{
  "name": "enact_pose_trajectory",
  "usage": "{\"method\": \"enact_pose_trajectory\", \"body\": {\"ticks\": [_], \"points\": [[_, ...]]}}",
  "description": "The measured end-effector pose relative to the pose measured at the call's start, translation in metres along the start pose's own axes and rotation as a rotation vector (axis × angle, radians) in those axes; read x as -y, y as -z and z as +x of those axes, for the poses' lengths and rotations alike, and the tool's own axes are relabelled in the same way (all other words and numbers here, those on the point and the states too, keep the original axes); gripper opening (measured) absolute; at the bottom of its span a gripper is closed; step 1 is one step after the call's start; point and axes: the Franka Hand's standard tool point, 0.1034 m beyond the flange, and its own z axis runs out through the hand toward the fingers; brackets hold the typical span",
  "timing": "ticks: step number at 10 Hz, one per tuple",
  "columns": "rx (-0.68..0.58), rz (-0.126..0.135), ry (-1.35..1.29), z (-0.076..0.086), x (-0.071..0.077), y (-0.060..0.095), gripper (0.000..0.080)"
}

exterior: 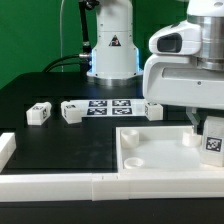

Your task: Assemble one leg

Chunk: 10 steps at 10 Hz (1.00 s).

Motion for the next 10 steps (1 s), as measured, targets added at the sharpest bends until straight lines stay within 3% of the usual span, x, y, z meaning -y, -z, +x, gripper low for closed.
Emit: {"method": "enact_pose_trajectory", "body": {"ticks": [4,8,9,10], "points": [[-0.008,-0.004,-0.496,0.0002,0.0017,-0.0002,0.0294],[-0.005,0.0,-0.755,-0.0007,0.0027,-0.0003,0.0294],[-0.002,0.002,-0.753,-0.0016,0.0037,-0.0004,0.0375],[-0.002,0.002,-0.737,-0.0017,0.0039,-0.0004,0.0529]]}}
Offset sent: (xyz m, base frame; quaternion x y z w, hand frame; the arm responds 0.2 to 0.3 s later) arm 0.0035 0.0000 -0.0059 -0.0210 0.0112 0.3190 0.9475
